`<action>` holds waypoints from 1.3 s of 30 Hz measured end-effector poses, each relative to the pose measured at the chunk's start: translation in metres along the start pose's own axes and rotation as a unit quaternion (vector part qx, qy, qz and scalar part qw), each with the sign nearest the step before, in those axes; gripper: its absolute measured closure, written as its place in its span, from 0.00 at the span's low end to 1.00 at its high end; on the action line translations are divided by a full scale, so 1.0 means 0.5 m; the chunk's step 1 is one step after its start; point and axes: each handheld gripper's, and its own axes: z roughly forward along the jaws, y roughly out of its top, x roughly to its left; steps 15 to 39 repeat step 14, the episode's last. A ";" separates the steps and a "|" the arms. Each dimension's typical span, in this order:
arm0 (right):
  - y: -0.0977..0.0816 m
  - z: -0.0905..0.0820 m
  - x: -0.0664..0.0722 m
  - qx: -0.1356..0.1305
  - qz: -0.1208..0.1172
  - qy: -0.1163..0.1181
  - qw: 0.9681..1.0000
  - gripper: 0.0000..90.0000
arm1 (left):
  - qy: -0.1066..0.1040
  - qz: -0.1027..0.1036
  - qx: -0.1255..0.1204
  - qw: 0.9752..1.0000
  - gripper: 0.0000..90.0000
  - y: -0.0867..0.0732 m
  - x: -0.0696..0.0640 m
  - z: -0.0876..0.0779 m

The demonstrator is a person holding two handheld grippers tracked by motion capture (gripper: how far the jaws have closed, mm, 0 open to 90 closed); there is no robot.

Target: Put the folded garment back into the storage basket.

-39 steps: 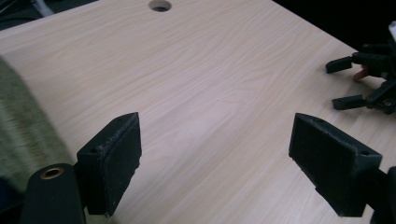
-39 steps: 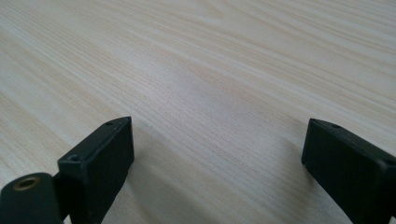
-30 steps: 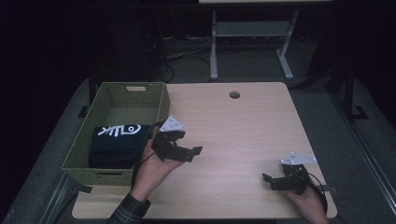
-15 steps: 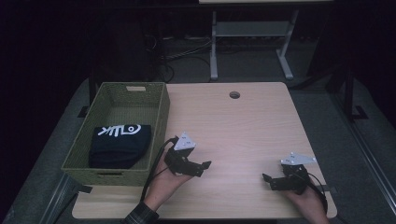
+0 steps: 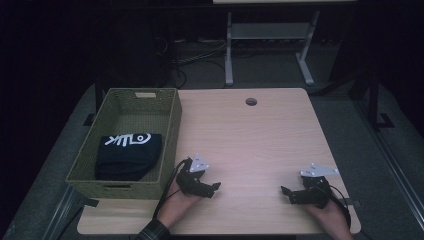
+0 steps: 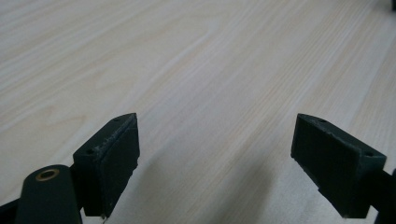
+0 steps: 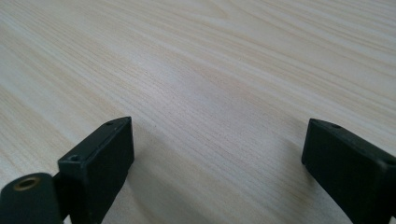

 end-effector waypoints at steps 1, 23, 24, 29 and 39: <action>0.000 0.000 0.000 0.000 0.000 0.000 1.000 0.10 | 0.004 0.002 0.008 1.000 0.17 -0.004 -0.001 0.006; 0.000 0.000 0.001 0.000 -0.001 0.002 1.000 0.10 | 0.010 0.001 -0.003 1.000 0.15 -0.019 -0.003 0.012; 0.000 0.000 0.001 0.000 -0.001 0.002 1.000 0.10 | 0.010 0.001 -0.003 1.000 0.15 -0.019 -0.003 0.012; 0.000 0.000 0.001 0.000 -0.001 0.002 1.000 0.10 | 0.010 0.001 -0.003 1.000 0.15 -0.019 -0.003 0.012; 0.000 0.000 0.001 0.000 -0.001 0.002 1.000 0.10 | 0.010 0.001 -0.003 1.000 0.15 -0.019 -0.003 0.012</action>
